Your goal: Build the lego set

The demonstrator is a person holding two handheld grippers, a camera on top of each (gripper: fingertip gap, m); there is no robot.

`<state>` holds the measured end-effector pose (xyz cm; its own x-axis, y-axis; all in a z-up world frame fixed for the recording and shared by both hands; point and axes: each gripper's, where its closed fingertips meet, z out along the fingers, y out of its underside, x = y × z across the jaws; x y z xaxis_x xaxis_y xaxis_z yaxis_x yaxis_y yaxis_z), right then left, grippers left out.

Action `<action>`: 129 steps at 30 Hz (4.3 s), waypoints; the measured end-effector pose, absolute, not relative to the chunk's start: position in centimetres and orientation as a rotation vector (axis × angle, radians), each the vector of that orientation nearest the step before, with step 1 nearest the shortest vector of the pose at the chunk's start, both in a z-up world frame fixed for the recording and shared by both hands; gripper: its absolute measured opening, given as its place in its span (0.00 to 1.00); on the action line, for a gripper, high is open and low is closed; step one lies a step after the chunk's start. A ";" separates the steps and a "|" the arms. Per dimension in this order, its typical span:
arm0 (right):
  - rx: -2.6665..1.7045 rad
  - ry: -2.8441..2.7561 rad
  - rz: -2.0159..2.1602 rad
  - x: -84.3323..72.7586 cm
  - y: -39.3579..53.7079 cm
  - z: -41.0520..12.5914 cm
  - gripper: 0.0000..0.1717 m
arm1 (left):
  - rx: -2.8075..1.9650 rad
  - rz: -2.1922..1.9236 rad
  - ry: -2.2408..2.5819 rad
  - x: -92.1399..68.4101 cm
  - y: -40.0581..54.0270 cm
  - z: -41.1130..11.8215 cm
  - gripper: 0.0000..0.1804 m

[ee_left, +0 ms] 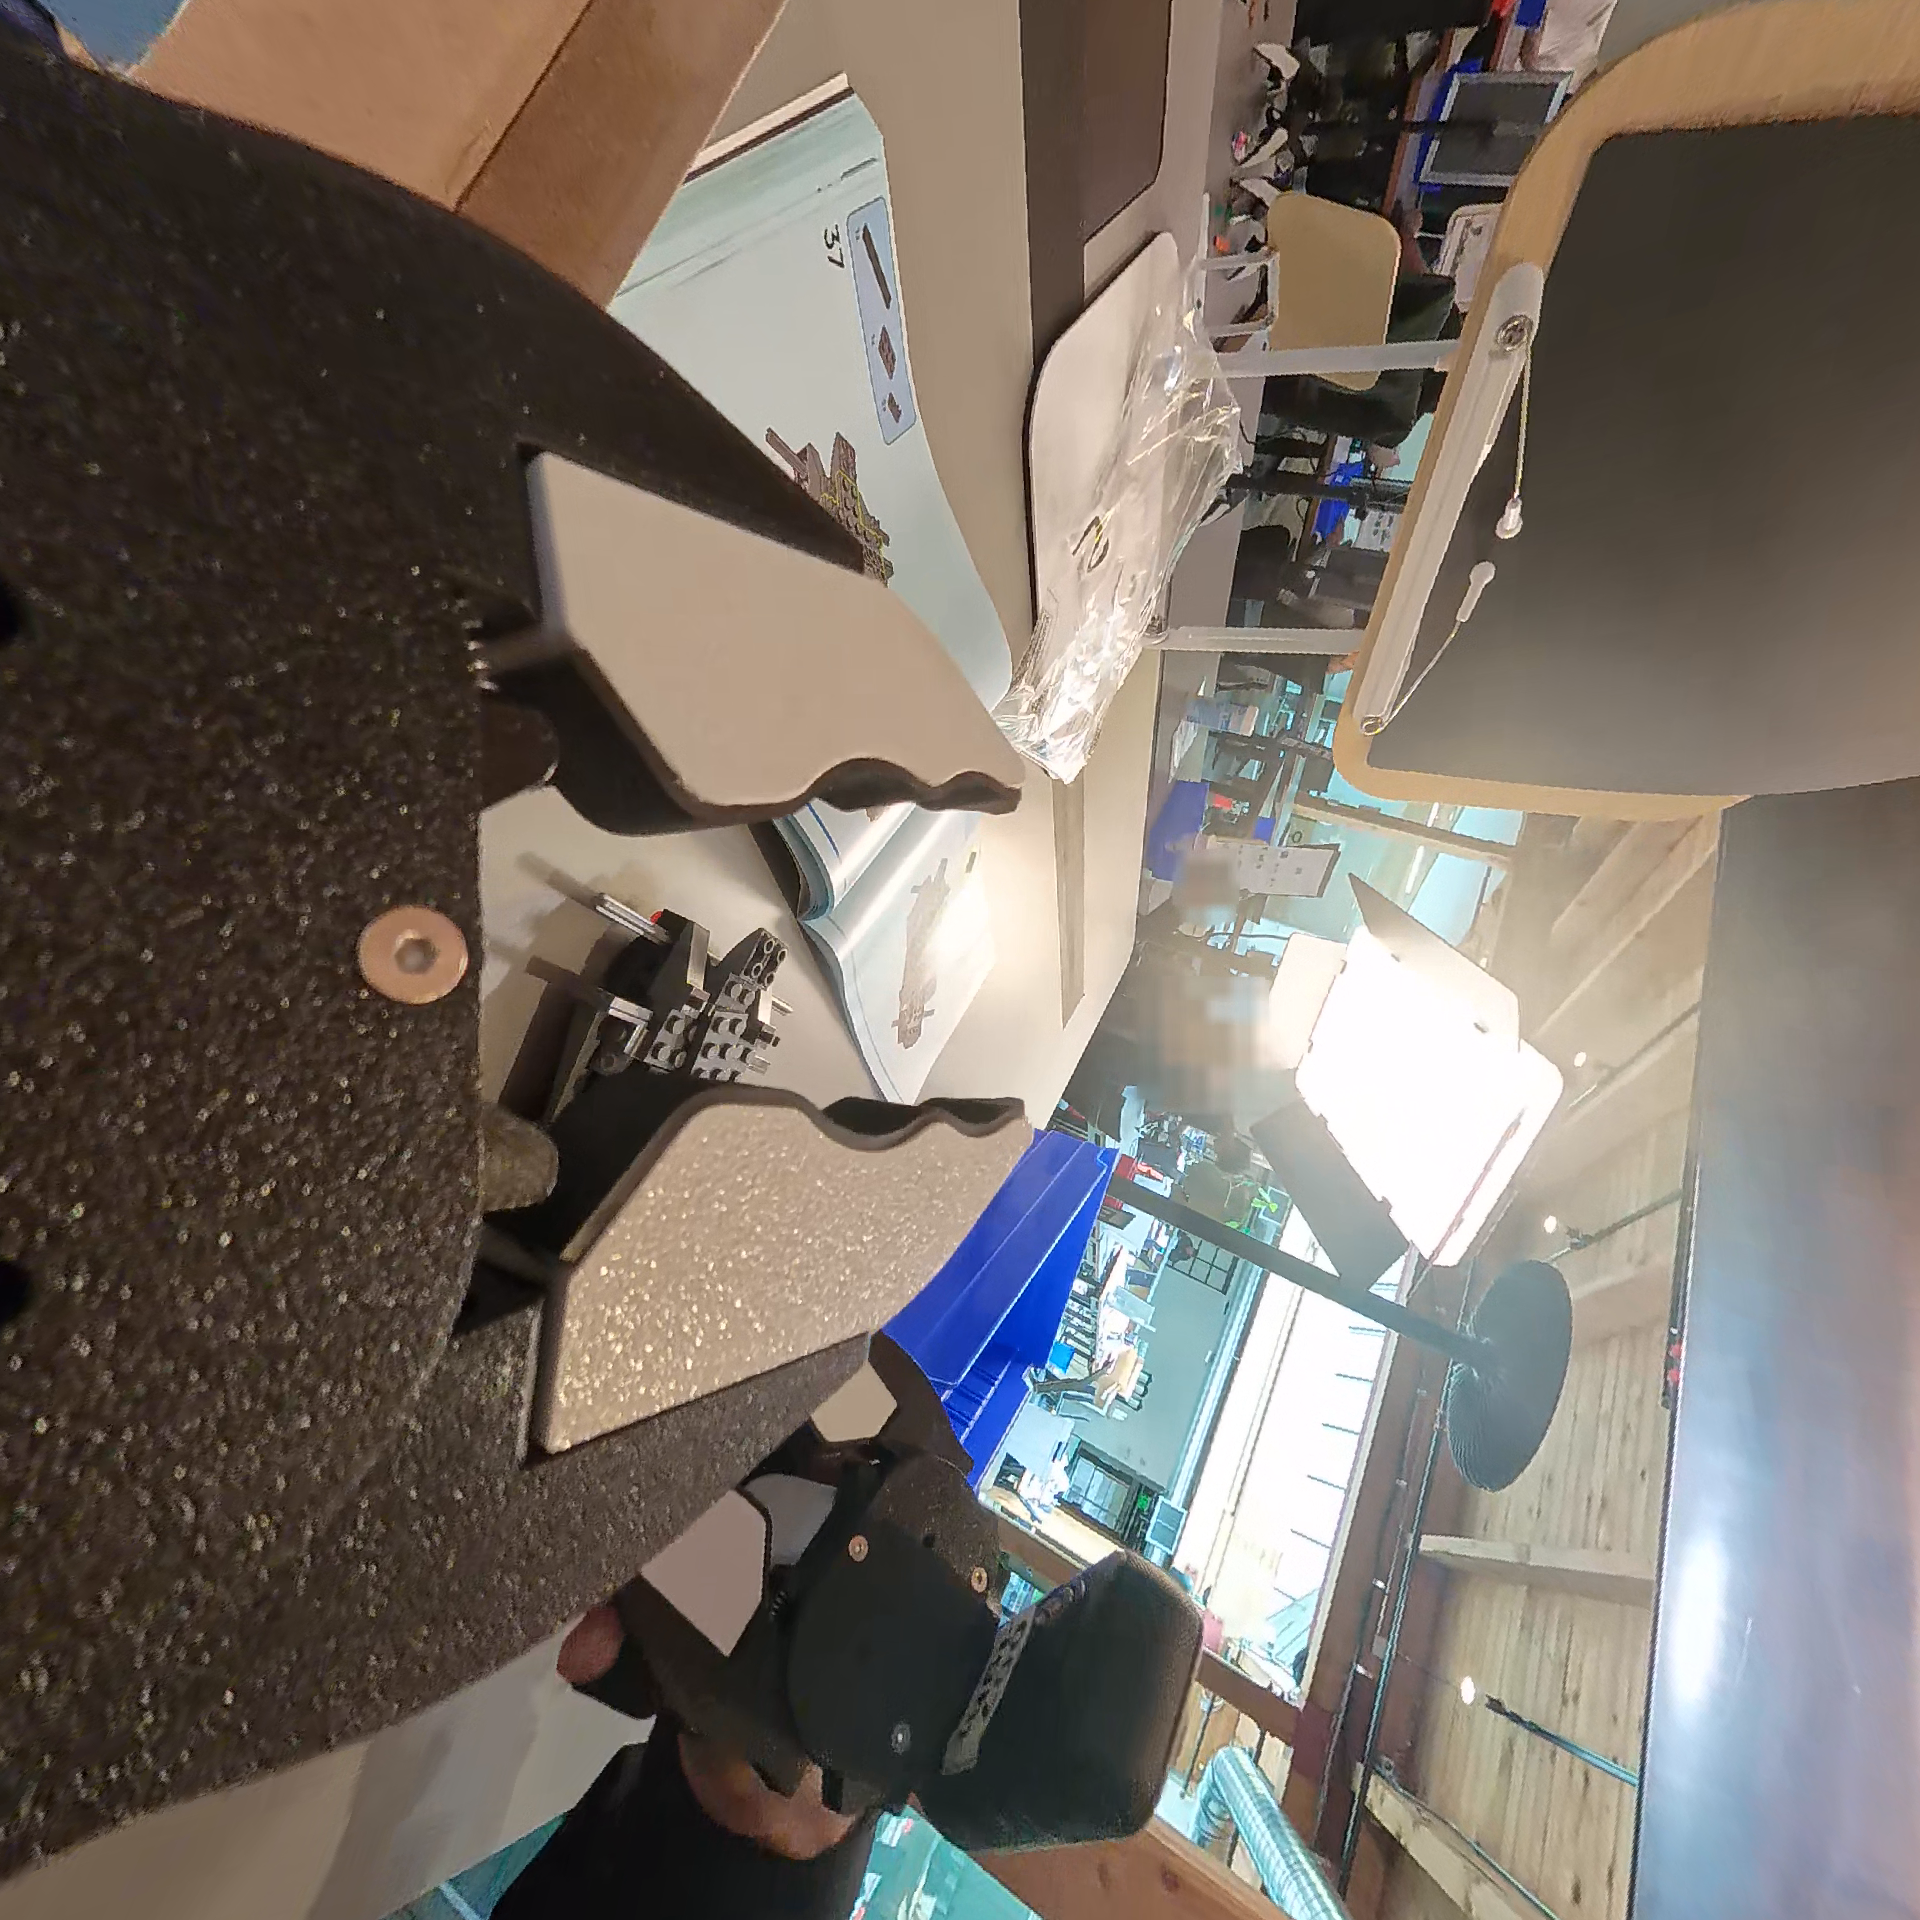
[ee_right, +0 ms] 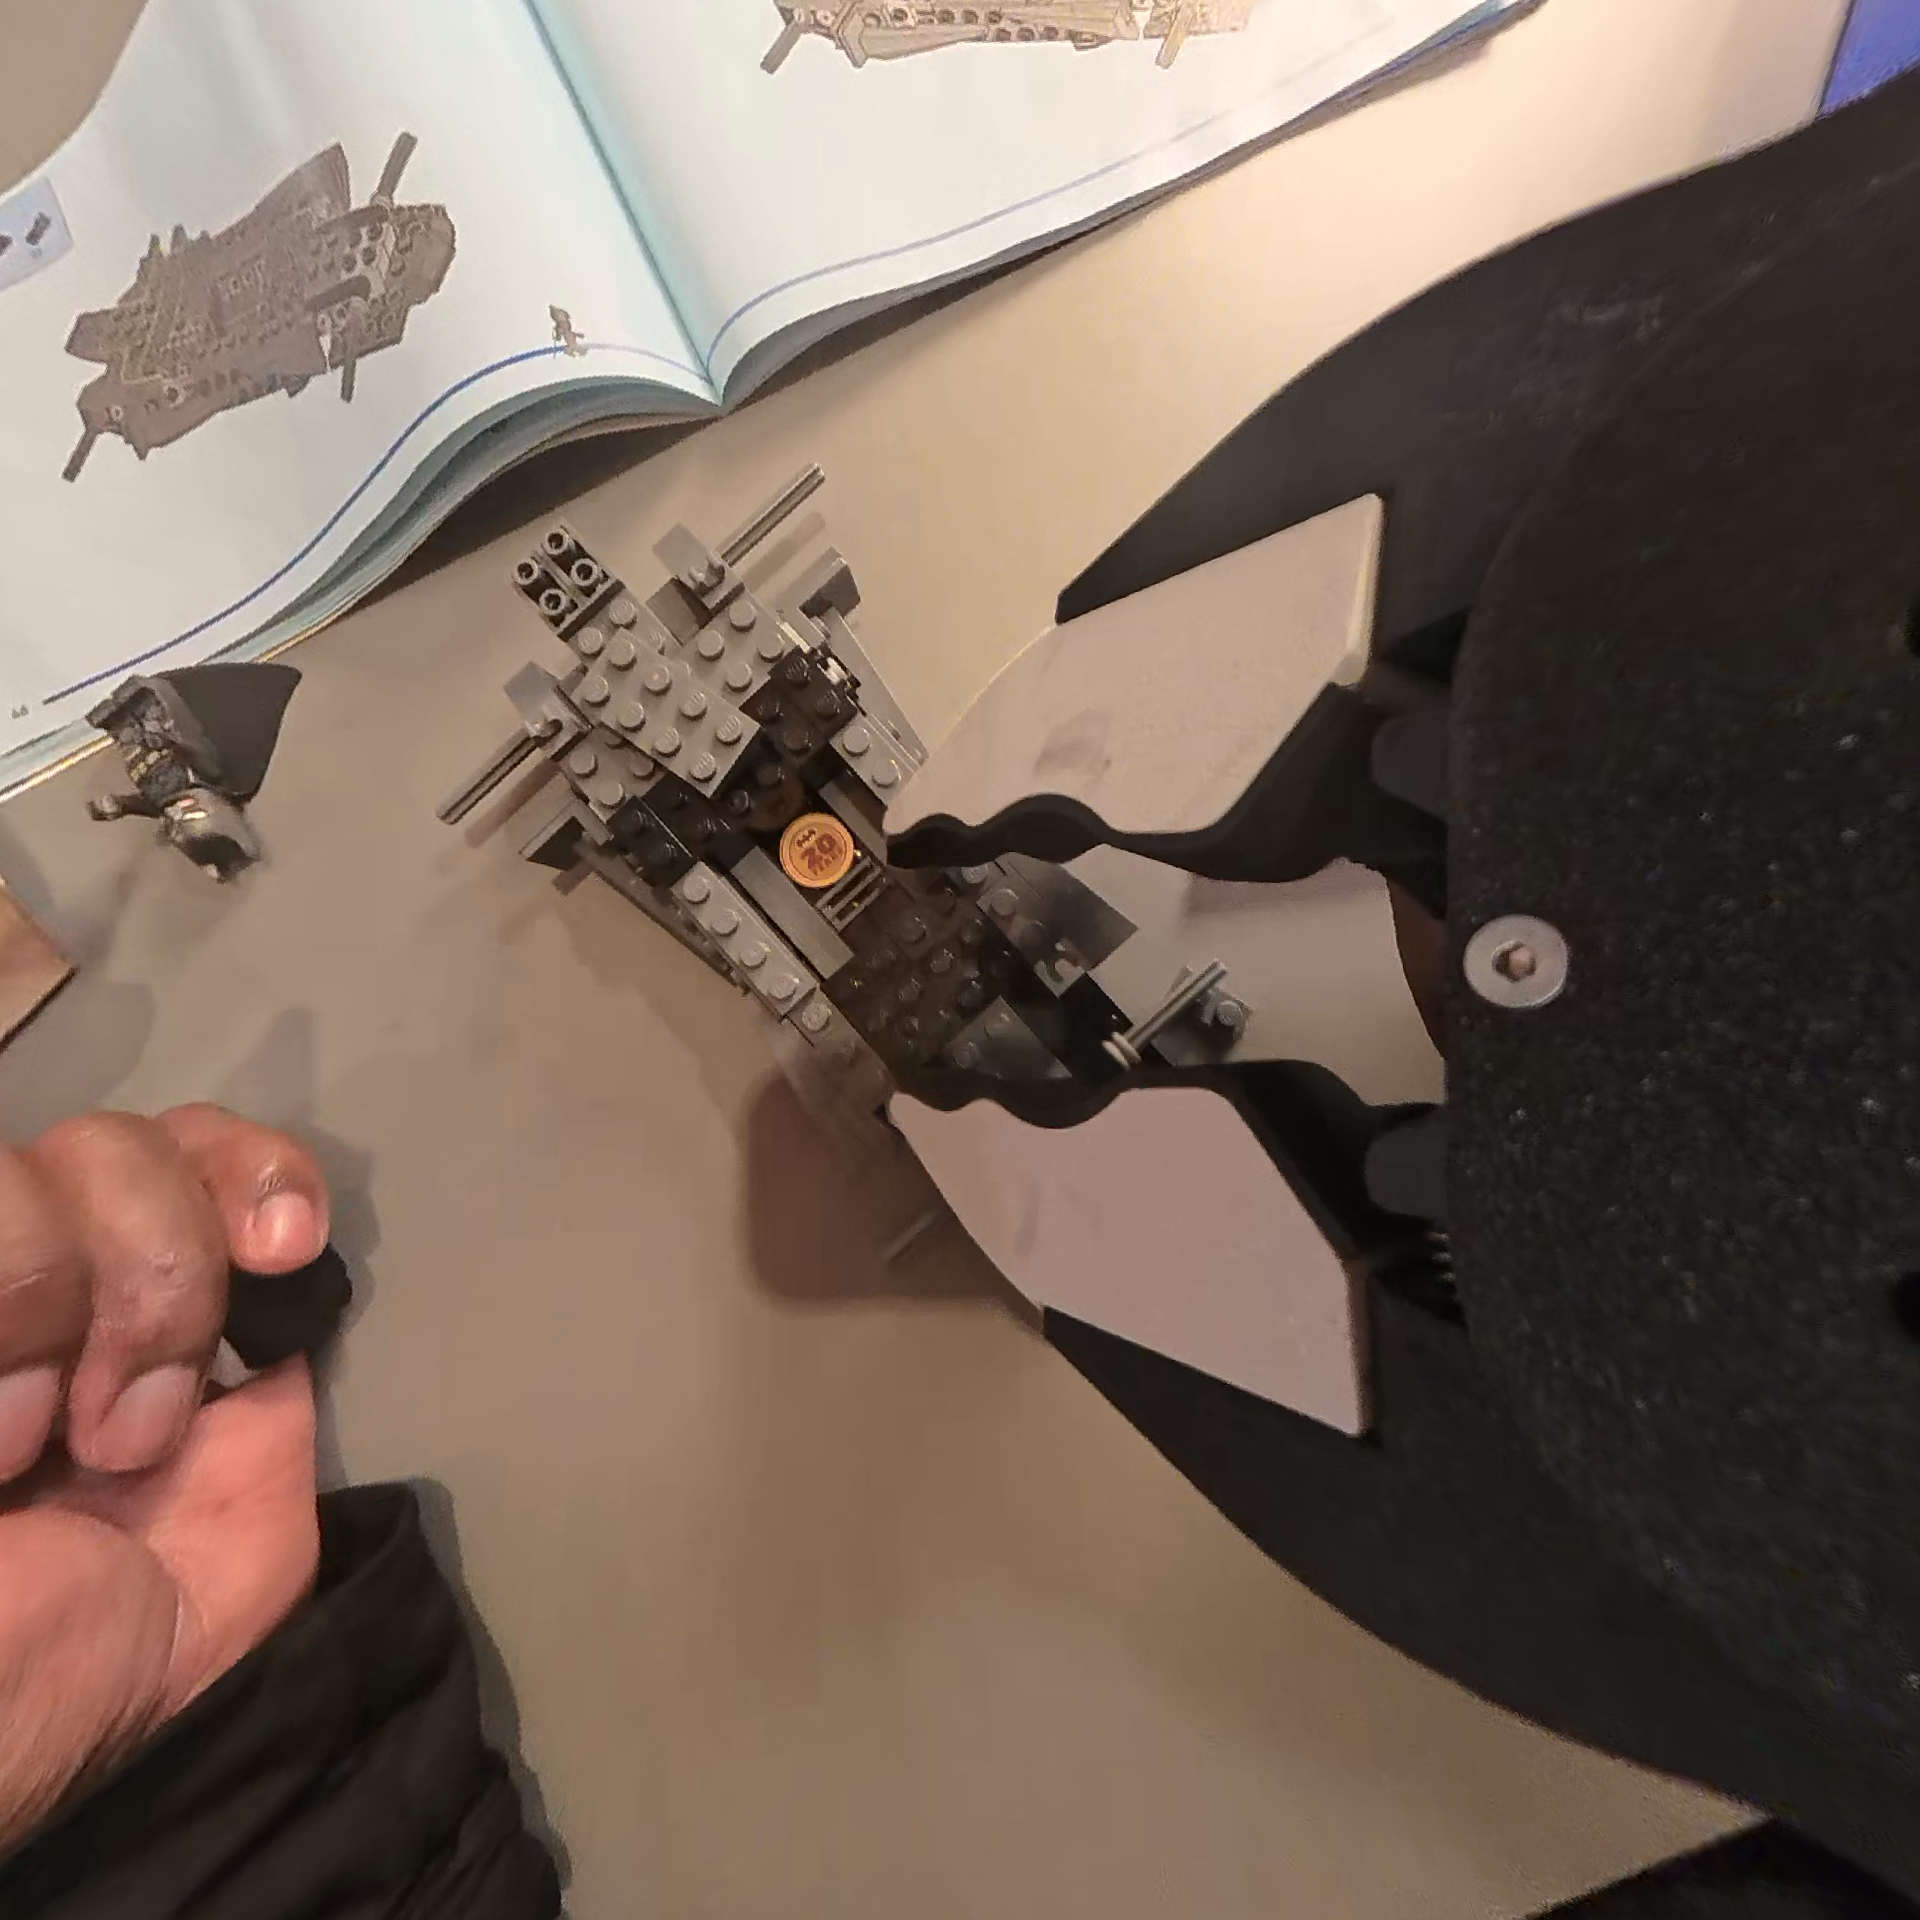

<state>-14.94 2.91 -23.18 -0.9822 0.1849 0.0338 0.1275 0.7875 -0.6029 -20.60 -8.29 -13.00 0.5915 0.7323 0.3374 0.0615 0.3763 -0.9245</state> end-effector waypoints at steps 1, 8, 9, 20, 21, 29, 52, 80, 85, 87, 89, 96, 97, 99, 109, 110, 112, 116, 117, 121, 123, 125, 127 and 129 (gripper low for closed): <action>-0.259 -2.885 0.980 -14.8 2.9 -22.9 0.23 | -1.127 0.504 -0.856 -20.6 -8.2 -13.0 0.30; -0.359 -2.868 1.069 -13.3 2.3 -21.4 0.25 | -1.158 0.484 -0.864 -21.0 -7.8 -13.3 0.30; -0.372 -2.864 1.065 -13.1 2.3 -21.5 0.25 | -1.158 0.479 -0.867 -21.1 -7.8 -13.4 0.30; -0.431 -2.835 1.005 -11.8 2.9 -22.8 0.28 | -1.141 0.453 -0.872 -21.1 -8.0 -13.2 0.30; -0.451 -2.832 1.003 -11.8 3.0 -22.7 0.28 | -1.139 0.453 -0.874 -21.1 -8.0 -13.2 0.30; -0.744 -2.805 0.956 -12.3 2.7 -22.6 0.26 | -1.122 0.449 -0.900 -21.2 -8.4 -13.2 0.29; -0.719 -2.786 0.574 -16.3 0.2 -25.1 0.20 | -1.095 0.439 -0.900 -20.9 -8.4 -12.6 0.29; -0.325 -2.939 0.360 -14.1 2.6 -25.0 0.12 | -1.074 0.409 -0.906 -20.9 -8.6 -12.5 0.29; -0.326 -2.903 0.341 -14.3 2.7 -24.9 0.13 | -1.070 0.409 -0.906 -20.8 -8.7 -12.5 0.29; -0.335 -2.893 0.339 -14.4 2.7 -24.9 0.15 | -1.073 0.408 -0.904 -20.8 -8.6 -12.4 0.29; -0.342 -2.898 0.355 -14.3 2.7 -24.9 0.16 | -1.076 0.409 -0.903 -20.8 -8.5 -12.4 0.29; -0.363 -2.894 0.357 -14.4 2.5 -25.2 0.15 | -1.080 0.408 -0.902 -20.8 -8.5 -12.5 0.29; -0.360 -2.890 0.347 -14.5 2.5 -25.3 0.13 | -1.080 0.407 -0.902 -20.8 -8.5 -12.5 0.29; -0.353 -2.882 0.347 -14.5 2.6 -25.3 0.12 | -1.078 0.407 -0.903 -20.8 -8.5 -12.5 0.29; -0.477 -2.855 0.526 -15.0 2.7 -23.9 0.10 | -1.082 0.365 -0.923 -20.9 -8.2 -12.8 0.29; -0.495 -2.855 0.545 -15.1 2.7 -23.8 0.10 | -1.080 0.334 -0.939 -20.9 -8.0 -13.0 0.29; -0.509 -2.850 0.548 -15.2 2.9 -23.8 0.10 | -1.085 0.251 -1.017 -20.8 -7.5 -14.0 0.29; -0.506 -2.844 0.551 -15.2 3.1 -24.0 0.10 | -1.045 -0.011 -1.232 -18.6 -5.2 -17.1 0.29; -0.505 -2.838 0.556 -15.3 3.0 -24.0 0.10 | -1.011 -0.051 -1.278 -17.9 -4.7 -17.4 0.29; -0.504 -2.811 0.583 -15.2 2.8 -24.0 0.09 | -0.923 -0.153 -1.480 -15.3 -2.9 -19.3 0.29; -0.505 -2.795 0.602 -15.1 2.6 -23.9 0.10 | -0.916 -0.226 -1.520 -14.5 -1.7 -20.1 0.30; -0.505 -2.778 0.623 -15.0 2.4 -23.8 0.10 | -0.918 -0.249 -1.547 -14.4 -1.0 -20.9 0.31; -0.501 -2.765 0.642 -14.8 2.2 -23.7 0.10 | -0.895 -0.262 -1.554 -14.6 -0.6 -21.1 0.30; -0.499 -2.757 0.663 -14.5 2.1 -23.6 0.10 | -0.893 -0.254 -1.562 -15.0 -0.3 -21.2 0.30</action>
<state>-14.54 2.05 -23.56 -0.9068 0.3858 0.1697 0.2665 0.8368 -0.4782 -14.96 -0.30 -21.17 0.0561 0.3898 0.9192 0.6612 0.6753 -0.3267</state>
